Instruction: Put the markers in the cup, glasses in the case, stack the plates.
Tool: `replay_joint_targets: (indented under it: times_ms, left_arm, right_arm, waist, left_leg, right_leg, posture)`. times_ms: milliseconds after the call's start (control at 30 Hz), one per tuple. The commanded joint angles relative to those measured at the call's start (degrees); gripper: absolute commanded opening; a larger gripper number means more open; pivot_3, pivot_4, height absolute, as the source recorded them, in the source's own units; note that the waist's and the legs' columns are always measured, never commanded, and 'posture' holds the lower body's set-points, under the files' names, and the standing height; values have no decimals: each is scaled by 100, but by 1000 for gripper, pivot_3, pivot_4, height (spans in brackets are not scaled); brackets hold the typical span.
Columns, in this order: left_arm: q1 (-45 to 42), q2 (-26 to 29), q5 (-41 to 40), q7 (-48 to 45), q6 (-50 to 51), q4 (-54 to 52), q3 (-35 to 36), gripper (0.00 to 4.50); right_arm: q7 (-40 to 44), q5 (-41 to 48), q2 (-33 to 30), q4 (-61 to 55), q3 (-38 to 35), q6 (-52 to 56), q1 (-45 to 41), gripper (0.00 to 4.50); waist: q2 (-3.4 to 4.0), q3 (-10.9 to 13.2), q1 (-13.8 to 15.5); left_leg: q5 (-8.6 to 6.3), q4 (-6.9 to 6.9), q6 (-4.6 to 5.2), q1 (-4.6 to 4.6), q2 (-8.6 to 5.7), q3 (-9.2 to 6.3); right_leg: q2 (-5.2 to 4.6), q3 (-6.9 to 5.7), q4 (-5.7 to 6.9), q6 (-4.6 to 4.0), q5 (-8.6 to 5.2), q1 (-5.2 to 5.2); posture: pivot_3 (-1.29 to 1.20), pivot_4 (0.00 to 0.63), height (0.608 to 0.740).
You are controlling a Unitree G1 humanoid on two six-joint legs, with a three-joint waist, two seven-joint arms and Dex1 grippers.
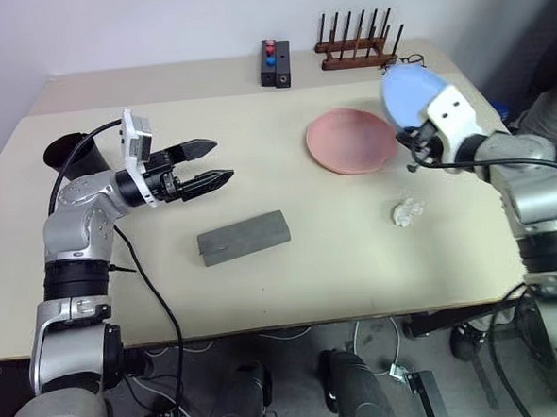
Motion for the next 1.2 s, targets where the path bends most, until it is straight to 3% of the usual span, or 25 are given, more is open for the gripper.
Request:
replay_joint_targets:
  times_ms: [33, 267, 367, 600, 767, 967, 1200]
  left_arm:
    - [68, 15, 22, 402, -211, -374, 210, 4500]
    - [481, -40, -175, 831, -41, -988, 306, 4500]
    - [637, -24, -226, 892, 31, -1201, 316, 4500]
    - [736, 50, -409, 803, 139, -1330, 343, 4500]
    - [760, 192, -858, 273, 549, -1499, 271, 4500]
    - [755, 315, -1005, -397, 577, -1599, 65, 4500]
    - [515, 155, -827, -553, 465, -1246, -205, 4500]
  right_arm:
    - [-57, -263, 319, 585, 230, -642, -495, 11]
    - [256, -436, 758, 1692, 530, -1140, -816, 11]
    - [367, -489, 821, 1990, 557, -1238, -837, 917]
    - [336, -162, 899, 1969, 133, -984, -1011, 4475]
    - [722, 546, 402, 1309, -561, 308, -808, 4475]
    - [1320, 1182, -477, -596, -687, 2167, 356, 4475]
    - [1094, 1030, -844, -1434, -612, 2414, 1634, 4475]
  waist:
    - [0, 0, 32]
    - [0, 0, 15]
    - [2, 1, -9]
    - [2, 2, -17]
    - [4, 3, 32]
    - [5, 3, 24]
    - [10, 3, 11]
  left_leg:
    - [0, 0, 0, -2, 0, -4]
    - [0, 0, 1, -8, -21, -12]
    - [0, -1, 1, -8, -21, -12]
    - [0, -1, 0, -7, -21, -12]
    - [0, 0, 1, -9, -23, -13]
    - [-5, -1, 9, -10, -25, -19]
    - [-19, 1, 36, -7, -23, -11]
  right_leg:
    - [0, -2, 0, 0, 0, 0]
    - [-19, -5, -4, 0, 0, -1]
    - [-19, -6, -2, 0, 0, -3]
    - [-18, -6, 2, 0, 0, -5]
    - [-21, -6, 0, 0, 0, -4]
    - [-23, -14, -14, 0, 0, 4]
    - [-23, -10, -7, 1, 0, 2]
  posture:
    - [0, 150, 740]
    - [0, 150, 740]
    - [0, 150, 740]
    - [0, 150, 740]
    - [0, 150, 740]
    - [0, 150, 740]
    - [0, 150, 740]
